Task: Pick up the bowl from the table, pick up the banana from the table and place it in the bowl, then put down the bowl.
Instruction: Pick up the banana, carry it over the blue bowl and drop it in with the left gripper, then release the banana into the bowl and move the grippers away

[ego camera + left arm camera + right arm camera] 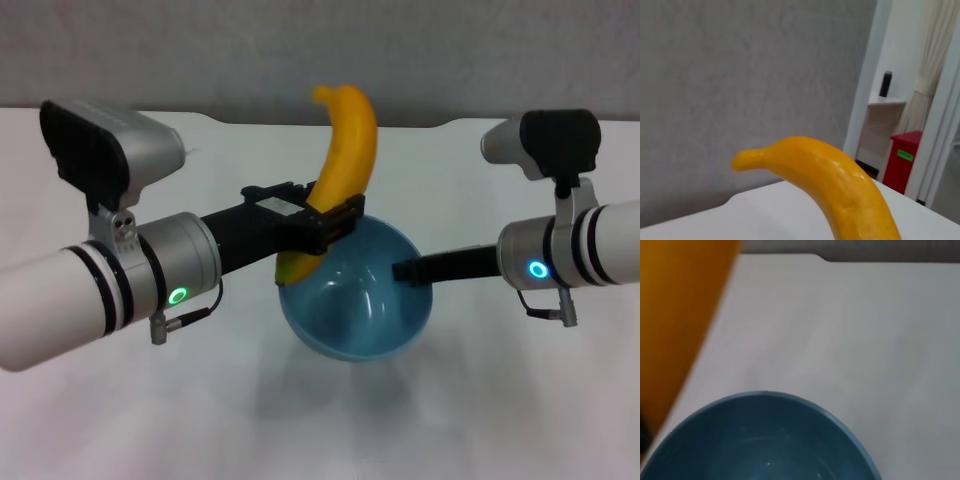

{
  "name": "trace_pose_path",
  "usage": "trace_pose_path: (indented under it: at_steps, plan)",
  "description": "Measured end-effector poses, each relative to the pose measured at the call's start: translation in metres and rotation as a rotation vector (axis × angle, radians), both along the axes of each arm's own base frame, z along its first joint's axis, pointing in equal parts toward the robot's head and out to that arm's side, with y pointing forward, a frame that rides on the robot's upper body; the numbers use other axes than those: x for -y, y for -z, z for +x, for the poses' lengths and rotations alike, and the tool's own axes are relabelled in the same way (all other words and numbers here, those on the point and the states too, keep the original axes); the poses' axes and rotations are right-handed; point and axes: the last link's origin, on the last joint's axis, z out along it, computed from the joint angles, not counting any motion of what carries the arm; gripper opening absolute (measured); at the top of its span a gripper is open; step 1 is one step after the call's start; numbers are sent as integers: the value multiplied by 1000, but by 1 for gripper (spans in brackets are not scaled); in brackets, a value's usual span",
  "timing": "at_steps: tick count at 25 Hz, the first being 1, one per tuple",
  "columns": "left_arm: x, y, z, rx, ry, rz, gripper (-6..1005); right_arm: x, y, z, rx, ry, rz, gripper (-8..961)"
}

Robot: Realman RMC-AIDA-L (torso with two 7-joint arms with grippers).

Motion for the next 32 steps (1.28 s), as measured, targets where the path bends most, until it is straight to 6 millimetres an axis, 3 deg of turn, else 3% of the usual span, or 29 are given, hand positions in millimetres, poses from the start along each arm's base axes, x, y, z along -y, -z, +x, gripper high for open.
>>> trace_pose_path:
  at_steps: [10, 24, 29, 32]
  plan:
    - [3, 13, -17, 23, -6, -3, 544, -2, 0, -7, -22, 2, -5, 91]
    - [11, 23, -15, -10, 45, -12, 619, -2, -1, -2, -24, 20, -3, 97]
    - [9, 14, -19, 4, 28, 18, 843, -2, -2, 3, -18, 34, -4, 100]
    - [4, -6, -32, 15, -15, 80, 865, -2, -2, 5, -10, 43, -13, 101]
